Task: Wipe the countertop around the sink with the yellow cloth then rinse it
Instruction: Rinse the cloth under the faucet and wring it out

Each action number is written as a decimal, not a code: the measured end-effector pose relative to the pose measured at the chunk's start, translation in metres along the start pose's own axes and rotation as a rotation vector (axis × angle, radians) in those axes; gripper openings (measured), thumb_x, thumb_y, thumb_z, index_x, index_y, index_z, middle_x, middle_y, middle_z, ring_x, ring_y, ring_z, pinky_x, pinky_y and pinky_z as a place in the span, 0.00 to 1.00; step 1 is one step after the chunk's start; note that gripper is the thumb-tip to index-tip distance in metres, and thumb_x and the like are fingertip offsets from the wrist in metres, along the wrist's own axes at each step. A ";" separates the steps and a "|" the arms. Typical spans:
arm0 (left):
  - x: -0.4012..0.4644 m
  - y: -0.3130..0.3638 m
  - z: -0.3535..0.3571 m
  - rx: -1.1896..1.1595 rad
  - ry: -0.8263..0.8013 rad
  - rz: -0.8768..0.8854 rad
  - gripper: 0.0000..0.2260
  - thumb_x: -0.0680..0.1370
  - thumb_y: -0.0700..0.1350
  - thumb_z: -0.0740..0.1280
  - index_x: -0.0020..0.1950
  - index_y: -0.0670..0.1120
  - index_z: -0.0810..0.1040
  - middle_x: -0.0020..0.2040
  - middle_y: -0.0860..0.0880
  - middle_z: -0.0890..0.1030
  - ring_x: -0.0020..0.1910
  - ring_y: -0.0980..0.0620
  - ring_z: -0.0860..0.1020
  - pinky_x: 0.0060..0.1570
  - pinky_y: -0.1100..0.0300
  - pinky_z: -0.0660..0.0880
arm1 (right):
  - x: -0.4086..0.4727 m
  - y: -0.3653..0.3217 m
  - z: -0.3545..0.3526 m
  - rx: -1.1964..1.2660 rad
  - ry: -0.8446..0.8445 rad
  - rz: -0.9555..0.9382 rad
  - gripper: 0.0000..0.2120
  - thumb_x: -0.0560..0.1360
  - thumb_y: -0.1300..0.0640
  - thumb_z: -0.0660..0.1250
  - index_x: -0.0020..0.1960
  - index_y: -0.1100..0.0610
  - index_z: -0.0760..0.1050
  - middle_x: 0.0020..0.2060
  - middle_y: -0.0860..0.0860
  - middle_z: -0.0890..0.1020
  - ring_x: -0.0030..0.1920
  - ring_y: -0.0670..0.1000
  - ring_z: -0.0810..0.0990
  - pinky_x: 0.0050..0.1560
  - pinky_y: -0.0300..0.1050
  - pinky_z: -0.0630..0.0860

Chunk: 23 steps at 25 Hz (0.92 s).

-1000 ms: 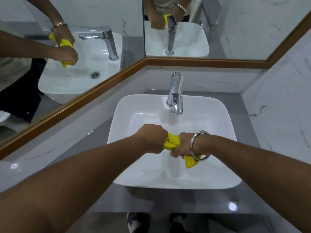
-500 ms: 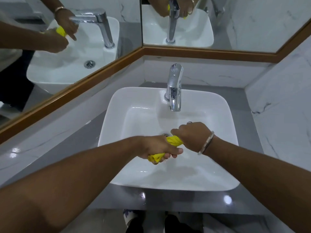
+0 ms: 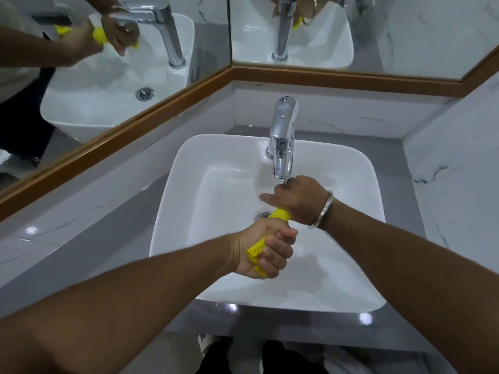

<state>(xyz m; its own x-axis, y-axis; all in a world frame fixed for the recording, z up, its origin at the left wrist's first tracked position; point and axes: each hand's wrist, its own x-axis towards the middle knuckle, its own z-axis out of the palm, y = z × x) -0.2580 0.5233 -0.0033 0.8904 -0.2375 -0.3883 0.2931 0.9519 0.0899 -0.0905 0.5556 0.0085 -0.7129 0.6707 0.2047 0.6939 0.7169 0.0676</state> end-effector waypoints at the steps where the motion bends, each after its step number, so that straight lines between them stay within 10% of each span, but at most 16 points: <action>1: -0.002 0.000 -0.001 0.037 0.030 -0.016 0.14 0.73 0.46 0.68 0.28 0.50 0.70 0.20 0.53 0.72 0.18 0.57 0.70 0.20 0.69 0.59 | -0.001 -0.002 0.004 0.008 0.003 -0.018 0.13 0.66 0.57 0.67 0.50 0.52 0.80 0.25 0.50 0.75 0.22 0.54 0.74 0.22 0.40 0.68; 6: -0.022 0.007 0.003 0.406 0.425 -0.186 0.18 0.76 0.49 0.63 0.25 0.50 0.66 0.20 0.55 0.67 0.18 0.57 0.64 0.19 0.70 0.59 | -0.006 -0.015 0.008 0.154 -0.198 0.040 0.14 0.62 0.51 0.76 0.48 0.47 0.81 0.28 0.48 0.81 0.26 0.54 0.79 0.26 0.37 0.67; 14: -0.033 0.026 0.016 1.364 0.939 0.001 0.13 0.70 0.43 0.66 0.28 0.46 0.67 0.26 0.49 0.72 0.27 0.48 0.68 0.33 0.59 0.67 | -0.005 -0.037 -0.015 0.119 -0.660 0.474 0.13 0.73 0.42 0.60 0.42 0.53 0.73 0.42 0.52 0.82 0.38 0.56 0.77 0.36 0.44 0.67; 18: -0.035 0.015 0.024 2.035 1.178 0.015 0.14 0.73 0.46 0.63 0.30 0.50 0.62 0.29 0.53 0.70 0.30 0.48 0.71 0.36 0.58 0.69 | -0.006 -0.051 -0.019 0.165 -0.701 0.551 0.10 0.73 0.48 0.61 0.43 0.54 0.75 0.44 0.53 0.82 0.42 0.57 0.80 0.38 0.44 0.69; 23: -0.051 0.014 0.025 2.231 1.220 0.191 0.07 0.74 0.53 0.64 0.42 0.50 0.73 0.42 0.49 0.81 0.41 0.44 0.79 0.37 0.58 0.70 | -0.017 -0.053 -0.040 0.402 -0.608 0.602 0.20 0.67 0.38 0.69 0.50 0.52 0.73 0.42 0.51 0.80 0.43 0.54 0.78 0.39 0.44 0.71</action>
<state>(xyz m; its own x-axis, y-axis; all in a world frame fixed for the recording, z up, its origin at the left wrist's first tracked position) -0.2902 0.5440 0.0409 0.6937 0.6620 -0.2838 0.7173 -0.6706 0.1892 -0.1111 0.4991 0.0403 -0.2554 0.8523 -0.4565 0.9564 0.1534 -0.2487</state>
